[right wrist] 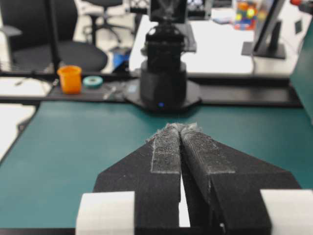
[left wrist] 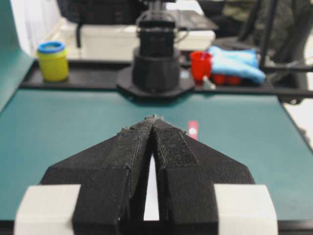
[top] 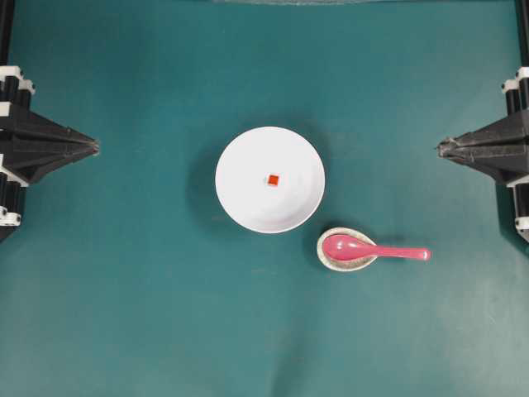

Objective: Grip the spoon and scoop the red block from the bowl with right arm.
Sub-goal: 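Move the right gripper toward the pink spoon handle in the spoon rest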

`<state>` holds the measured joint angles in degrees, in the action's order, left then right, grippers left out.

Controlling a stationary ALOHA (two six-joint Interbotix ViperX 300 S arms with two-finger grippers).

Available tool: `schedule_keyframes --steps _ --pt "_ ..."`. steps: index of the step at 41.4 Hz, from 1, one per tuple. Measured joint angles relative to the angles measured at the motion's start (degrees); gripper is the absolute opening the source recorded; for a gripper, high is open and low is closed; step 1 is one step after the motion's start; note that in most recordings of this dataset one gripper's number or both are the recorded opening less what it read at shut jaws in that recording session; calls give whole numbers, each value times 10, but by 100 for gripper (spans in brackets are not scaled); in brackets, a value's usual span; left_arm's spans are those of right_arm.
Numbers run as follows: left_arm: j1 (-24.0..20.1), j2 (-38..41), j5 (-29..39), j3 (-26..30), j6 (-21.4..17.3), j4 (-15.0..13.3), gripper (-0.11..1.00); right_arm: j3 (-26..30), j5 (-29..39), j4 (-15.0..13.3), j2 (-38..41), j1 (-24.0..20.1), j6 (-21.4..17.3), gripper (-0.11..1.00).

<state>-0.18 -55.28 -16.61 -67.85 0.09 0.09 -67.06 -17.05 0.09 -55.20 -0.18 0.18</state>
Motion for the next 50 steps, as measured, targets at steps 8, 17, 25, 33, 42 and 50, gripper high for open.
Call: schedule_keyframes --steps 8,17,25,33,42,50 --pt "1 4 43 5 -7 6 1 0 3 2 12 -1 -5 0" --pt "1 4 69 5 -8 6 1 0 6 1 14 -1 -6 0" --pt "1 4 104 5 -7 6 1 3 37 2 13 -1 -7 0" --pt "1 4 138 5 -7 6 1 12 73 4 12 -1 -7 3" --pt "1 4 150 5 -7 6 1 23 83 16 12 -1 -8 25" --pt "1 4 153 5 -7 6 1 23 93 24 13 -1 -8 34"
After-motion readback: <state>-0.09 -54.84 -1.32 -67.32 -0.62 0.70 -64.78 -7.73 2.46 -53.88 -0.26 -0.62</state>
